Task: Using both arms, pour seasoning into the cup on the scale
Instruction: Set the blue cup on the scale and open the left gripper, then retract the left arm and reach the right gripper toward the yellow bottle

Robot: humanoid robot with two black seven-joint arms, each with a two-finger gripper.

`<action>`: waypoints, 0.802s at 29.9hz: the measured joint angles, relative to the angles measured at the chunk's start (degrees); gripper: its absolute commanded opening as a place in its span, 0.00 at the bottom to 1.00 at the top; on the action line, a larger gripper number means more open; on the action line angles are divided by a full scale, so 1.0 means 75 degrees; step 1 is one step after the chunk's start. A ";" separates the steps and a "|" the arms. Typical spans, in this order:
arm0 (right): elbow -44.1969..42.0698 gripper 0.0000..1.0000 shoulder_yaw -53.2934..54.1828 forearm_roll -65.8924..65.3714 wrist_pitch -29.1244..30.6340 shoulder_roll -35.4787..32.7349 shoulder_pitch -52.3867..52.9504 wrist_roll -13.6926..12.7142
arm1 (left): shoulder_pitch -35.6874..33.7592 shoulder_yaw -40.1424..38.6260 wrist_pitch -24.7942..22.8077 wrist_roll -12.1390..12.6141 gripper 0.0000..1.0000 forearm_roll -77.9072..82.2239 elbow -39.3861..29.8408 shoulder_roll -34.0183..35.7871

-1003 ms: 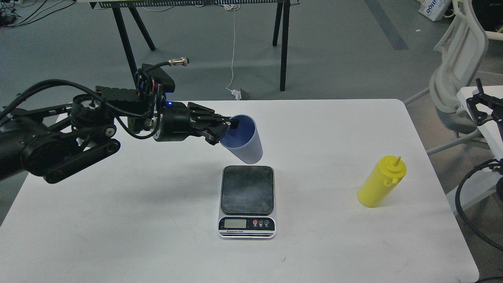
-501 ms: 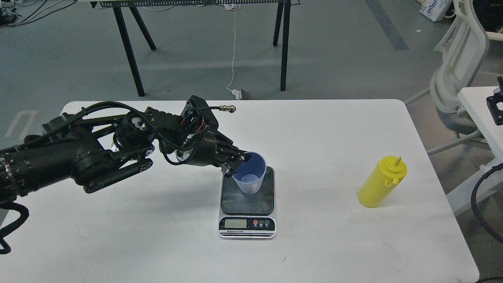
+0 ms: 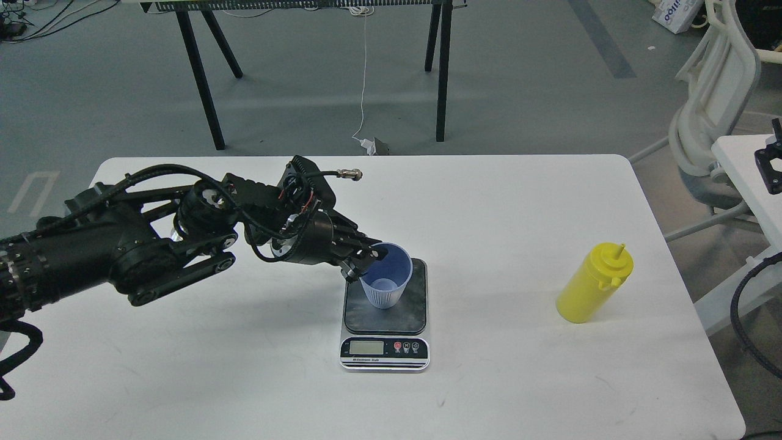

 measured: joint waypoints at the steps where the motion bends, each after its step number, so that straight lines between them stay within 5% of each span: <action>1: 0.0000 0.99 0.0000 0.0000 0.0000 0.0000 -0.0003 0.0000 | 0.0000 -0.0008 0.0015 -0.0015 0.81 -0.0052 -0.0020 0.0010; 9: 0.0450 0.99 0.0362 0.0128 0.0000 -0.0152 -0.0543 -0.0013 | -0.0295 -0.0704 0.0080 -0.0071 0.97 -0.2388 -0.0075 0.0050; 14: 0.1980 0.99 0.0674 0.0305 0.0000 -0.0228 -0.2203 -0.0019 | -0.0275 -0.1940 0.0099 -0.0071 0.99 -0.5847 0.0288 -0.0012; 24: 0.4849 0.99 0.0973 0.0340 0.0000 0.0449 -0.5678 0.0030 | -0.0260 -0.2528 -0.0121 -0.0313 1.00 -1.2625 0.1766 -0.0005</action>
